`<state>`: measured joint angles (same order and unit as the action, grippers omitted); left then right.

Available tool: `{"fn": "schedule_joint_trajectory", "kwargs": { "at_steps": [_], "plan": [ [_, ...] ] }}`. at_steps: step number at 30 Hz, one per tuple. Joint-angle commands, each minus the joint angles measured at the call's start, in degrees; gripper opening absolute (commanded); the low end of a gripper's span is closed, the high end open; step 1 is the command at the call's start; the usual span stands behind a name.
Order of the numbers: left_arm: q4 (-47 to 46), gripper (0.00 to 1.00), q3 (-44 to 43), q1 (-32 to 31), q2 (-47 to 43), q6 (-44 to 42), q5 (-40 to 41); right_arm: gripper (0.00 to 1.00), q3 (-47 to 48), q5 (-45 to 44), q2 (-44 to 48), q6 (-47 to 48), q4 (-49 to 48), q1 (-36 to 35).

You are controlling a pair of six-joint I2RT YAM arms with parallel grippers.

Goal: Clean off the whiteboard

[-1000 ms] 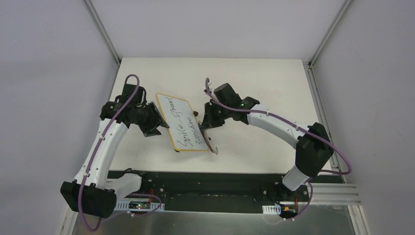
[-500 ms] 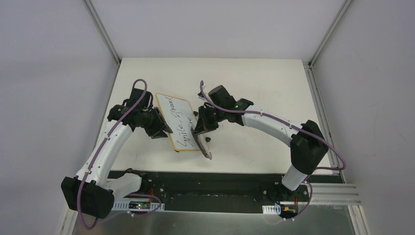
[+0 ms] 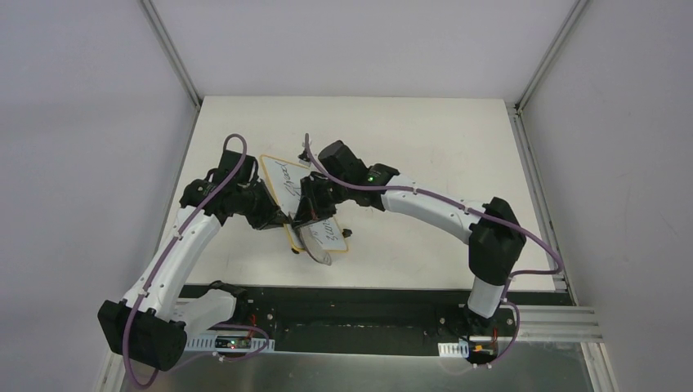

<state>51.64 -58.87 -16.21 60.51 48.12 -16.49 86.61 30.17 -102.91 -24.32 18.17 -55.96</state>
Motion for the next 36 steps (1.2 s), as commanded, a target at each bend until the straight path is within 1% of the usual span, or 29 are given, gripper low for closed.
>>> {"fn": "schedule_joint_trajectory", "kwargs": {
  "at_steps": [1,4,8,14,15,18,21,25,29,33,36],
  "plan": [
    [1.5,0.00,0.6,-1.0,-1.6,2.1,1.0,0.00,-0.2,4.3,-1.2,-3.6,-5.1,-1.5],
    [1.6,0.00,0.3,-0.9,-1.7,2.6,1.0,0.00,-5.1,5.1,-1.2,-5.9,-9.3,-1.5],
    [1.6,0.00,0.2,-0.9,-1.7,2.6,1.2,0.00,-11.8,4.3,-0.9,-6.4,-11.7,-1.4],
    [1.3,0.00,0.8,-0.9,-1.9,2.9,1.0,0.00,-21.2,4.3,-0.2,-6.4,-12.7,0.1],
    [1.3,0.00,0.8,-0.9,-1.8,2.9,1.1,0.00,-22.4,0.0,0.0,-6.5,-12.9,0.8],
    [1.3,0.00,0.8,-0.9,-2.0,2.8,0.9,0.00,-24.4,-2.0,0.2,-6.2,-12.9,2.7],
    [1.1,0.00,1.4,-0.9,-2.4,3.2,0.8,0.00,-24.3,-2.8,-0.4,-5.3,-12.6,3.4],
    [0.4,0.00,2.4,-0.9,-3.1,4.2,0.7,0.00,-21.1,-3.1,-1.0,-4.0,-9.8,2.6],
    [-0.3,0.00,2.9,-0.9,-3.3,5.1,0.7,0.00,-15.5,-3.4,0.5,-1.3,-6.2,-1.0],
    [-0.3,0.00,2.9,-0.9,-3.3,5.3,1.0,0.00,-10.6,-0.8,2.6,-0.6,-6.7,-5.0],
    [-0.2,0.00,3.0,-0.9,-3.5,5.5,1.1,0.00,-9.1,1.1,3.5,-1.7,-8.8,-6.2]
  ]
}}
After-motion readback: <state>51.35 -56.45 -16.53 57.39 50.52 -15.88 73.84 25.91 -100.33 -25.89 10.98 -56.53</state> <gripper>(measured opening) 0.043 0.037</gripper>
